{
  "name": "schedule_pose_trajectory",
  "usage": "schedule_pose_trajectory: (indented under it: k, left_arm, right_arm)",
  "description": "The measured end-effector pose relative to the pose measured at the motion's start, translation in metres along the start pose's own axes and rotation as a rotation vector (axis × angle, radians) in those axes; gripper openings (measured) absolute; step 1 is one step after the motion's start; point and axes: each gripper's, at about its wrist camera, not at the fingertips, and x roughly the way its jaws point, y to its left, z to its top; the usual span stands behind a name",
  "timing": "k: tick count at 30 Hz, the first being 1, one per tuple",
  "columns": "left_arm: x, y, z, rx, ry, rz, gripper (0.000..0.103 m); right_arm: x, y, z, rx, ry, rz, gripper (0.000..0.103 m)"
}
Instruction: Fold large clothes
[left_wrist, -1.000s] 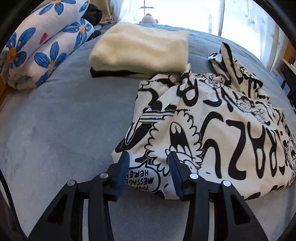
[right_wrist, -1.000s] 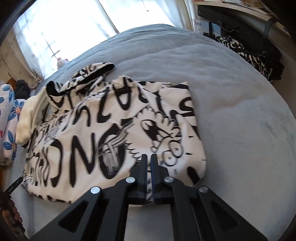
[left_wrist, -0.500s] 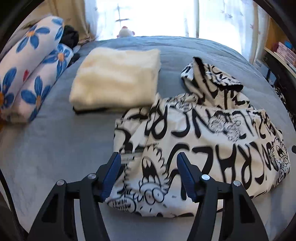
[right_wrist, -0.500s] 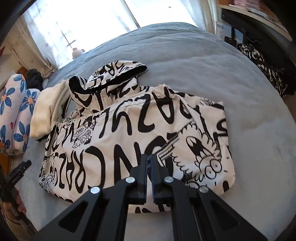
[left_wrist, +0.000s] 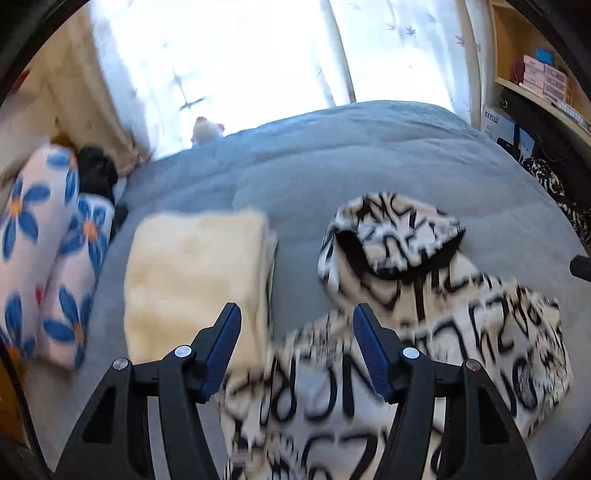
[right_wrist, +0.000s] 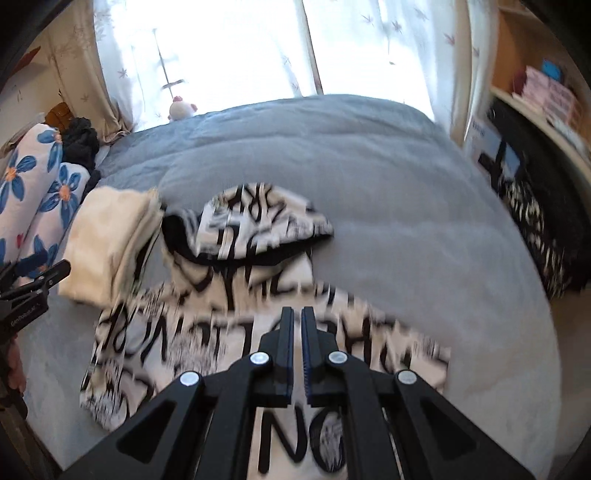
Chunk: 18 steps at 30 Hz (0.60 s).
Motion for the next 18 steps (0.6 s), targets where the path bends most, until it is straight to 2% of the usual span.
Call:
schedule_pose_trajectory:
  k: [3,5,9,14,18]
  left_arm:
    - [0.031,-0.019,0.044,-0.022,0.006,-0.022,0.062]
    - [0.059,-0.030,0.069,-0.039,0.005,-0.055,0.062]
    - [0.119,-0.050,0.090,-0.061,-0.005,-0.097,0.061]
    - [0.195,-0.057,0.079,-0.084,0.074,-0.030,0.049]
    - [0.230,-0.031,0.044,-0.139,0.133,0.027,0.049]
  right_arm:
    - [0.027,0.005,0.044,-0.020,-0.020,-0.042,0.004]
    - [0.050,0.007,0.065,-0.016,-0.023,-0.040,0.004]
    - [0.106,0.009,0.089,0.008,-0.006,-0.013,0.004]
    - [0.172,0.012,0.097,0.007,0.027,0.010,0.004]
    - [0.219,0.014,0.095,0.025,0.074,0.028,0.004]
